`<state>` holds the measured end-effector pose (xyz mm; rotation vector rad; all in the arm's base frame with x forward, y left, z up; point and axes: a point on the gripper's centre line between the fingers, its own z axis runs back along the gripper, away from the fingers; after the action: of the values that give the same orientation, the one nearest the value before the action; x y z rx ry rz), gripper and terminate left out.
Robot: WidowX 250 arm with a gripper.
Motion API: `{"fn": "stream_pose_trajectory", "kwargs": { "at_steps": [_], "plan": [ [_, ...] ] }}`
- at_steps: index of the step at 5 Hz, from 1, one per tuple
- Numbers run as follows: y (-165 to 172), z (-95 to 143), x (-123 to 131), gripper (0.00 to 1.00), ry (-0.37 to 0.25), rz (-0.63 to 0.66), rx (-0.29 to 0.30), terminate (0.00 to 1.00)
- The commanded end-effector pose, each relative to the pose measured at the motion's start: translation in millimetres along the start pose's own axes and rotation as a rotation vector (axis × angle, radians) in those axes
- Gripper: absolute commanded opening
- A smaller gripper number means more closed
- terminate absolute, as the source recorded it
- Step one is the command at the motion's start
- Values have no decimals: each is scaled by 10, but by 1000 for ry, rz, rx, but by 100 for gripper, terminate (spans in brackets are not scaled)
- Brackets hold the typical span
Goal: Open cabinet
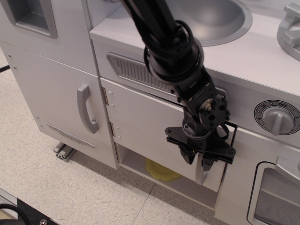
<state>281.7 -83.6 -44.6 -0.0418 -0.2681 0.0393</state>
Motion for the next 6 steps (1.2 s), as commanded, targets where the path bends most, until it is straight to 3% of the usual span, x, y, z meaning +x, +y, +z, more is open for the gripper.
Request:
{"fn": "stream_pose_trajectory", "kwargs": {
  "at_steps": [1,2,3,4,5,6],
  "plan": [
    [5,128,-46,0,-79,-56,-12,0],
    [96,176,-173,0,-94,-90,-9,0],
    [288,269,-336,0,-68,-140,-15,0],
    [509,415,-426,100,-31,-162,7,0],
    [612,789,-352,100,54,-165,-14,0],
    [591,1122,-211,100,40,-107,-57,0]
  ]
}}
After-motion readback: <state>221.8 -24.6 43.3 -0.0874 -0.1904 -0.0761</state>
